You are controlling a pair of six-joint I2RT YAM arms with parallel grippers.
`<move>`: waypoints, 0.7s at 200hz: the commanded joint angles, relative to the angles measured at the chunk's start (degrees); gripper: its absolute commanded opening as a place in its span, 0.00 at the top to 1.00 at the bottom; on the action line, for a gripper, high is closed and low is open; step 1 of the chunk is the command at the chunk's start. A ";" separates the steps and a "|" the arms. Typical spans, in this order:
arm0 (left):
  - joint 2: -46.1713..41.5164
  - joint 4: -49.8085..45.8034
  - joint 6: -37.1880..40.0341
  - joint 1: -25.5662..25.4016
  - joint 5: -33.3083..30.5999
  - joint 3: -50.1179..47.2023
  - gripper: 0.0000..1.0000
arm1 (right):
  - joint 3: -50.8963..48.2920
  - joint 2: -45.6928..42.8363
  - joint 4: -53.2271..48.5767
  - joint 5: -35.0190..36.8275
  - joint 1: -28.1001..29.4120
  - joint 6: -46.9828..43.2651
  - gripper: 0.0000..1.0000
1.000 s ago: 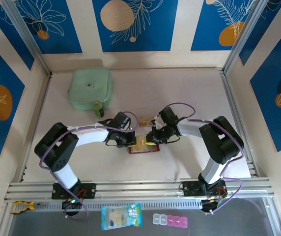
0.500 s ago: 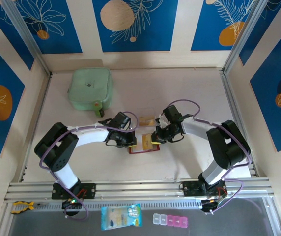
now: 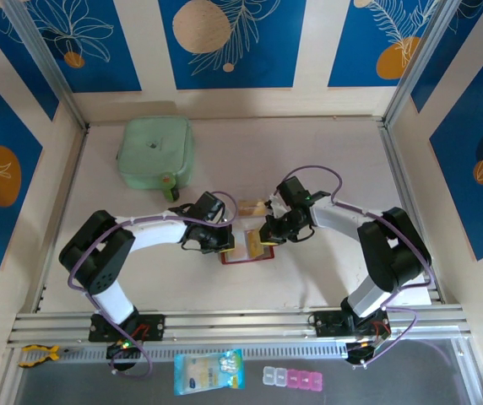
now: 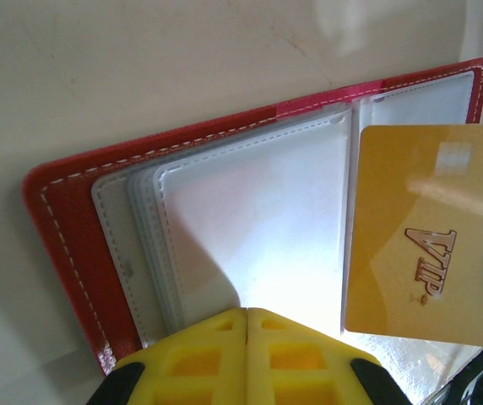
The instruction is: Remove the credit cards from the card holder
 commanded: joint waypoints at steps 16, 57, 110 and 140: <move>0.98 -3.46 1.61 0.24 -1.15 0.46 0.96 | 0.61 0.52 0.14 2.59 1.52 2.78 0.89; 0.89 -3.12 1.52 0.21 -1.02 0.06 0.96 | -1.49 -1.34 3.96 4.29 1.92 6.76 0.88; 0.72 -3.01 1.81 0.31 -0.93 -0.02 0.95 | -2.41 -1.97 4.84 4.60 2.14 7.55 0.92; 0.52 -2.72 1.87 0.33 -0.96 -0.04 0.96 | -2.25 -3.05 4.11 4.84 2.17 7.24 0.93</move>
